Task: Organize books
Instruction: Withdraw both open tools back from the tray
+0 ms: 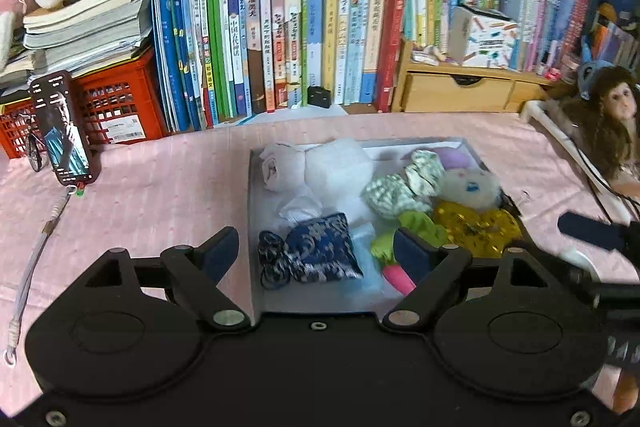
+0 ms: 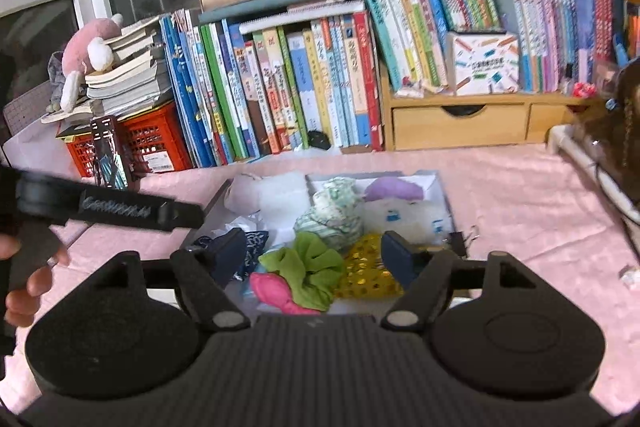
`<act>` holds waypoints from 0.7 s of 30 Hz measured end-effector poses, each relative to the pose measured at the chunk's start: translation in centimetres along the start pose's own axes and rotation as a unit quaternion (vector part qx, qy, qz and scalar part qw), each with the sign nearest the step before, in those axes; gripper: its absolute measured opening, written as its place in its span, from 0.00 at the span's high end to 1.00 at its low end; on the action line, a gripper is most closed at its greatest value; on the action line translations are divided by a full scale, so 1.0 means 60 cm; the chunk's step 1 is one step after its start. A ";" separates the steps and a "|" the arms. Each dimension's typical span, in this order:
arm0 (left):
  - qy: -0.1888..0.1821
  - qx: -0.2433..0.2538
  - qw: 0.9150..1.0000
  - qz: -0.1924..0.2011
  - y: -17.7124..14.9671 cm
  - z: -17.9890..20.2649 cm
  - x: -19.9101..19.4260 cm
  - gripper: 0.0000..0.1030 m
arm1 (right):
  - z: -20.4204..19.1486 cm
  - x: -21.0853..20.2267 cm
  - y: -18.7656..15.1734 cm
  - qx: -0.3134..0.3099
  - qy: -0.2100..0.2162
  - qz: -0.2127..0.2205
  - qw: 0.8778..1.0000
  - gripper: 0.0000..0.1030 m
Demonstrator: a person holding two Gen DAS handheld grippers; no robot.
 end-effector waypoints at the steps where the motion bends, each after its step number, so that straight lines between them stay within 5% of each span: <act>1: -0.001 0.000 1.000 0.005 -0.008 0.003 -0.011 0.18 | 0.002 -0.007 -0.001 -0.002 -0.002 0.005 1.000 0.17; 21: -0.027 -0.031 0.994 0.099 -0.166 0.039 -0.124 0.15 | 0.021 -0.133 -0.056 -0.056 -0.032 0.106 0.992 0.04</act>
Point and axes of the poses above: each gripper's, at about its wrist camera, not at the fingertips, and x roughly the way its jaws point, z to its right, y to its top, the point moved 7 cm from there along x, roughly the way its jaws point, and after that the axes turned 2 degrees about -y, right-handed, at the moved point
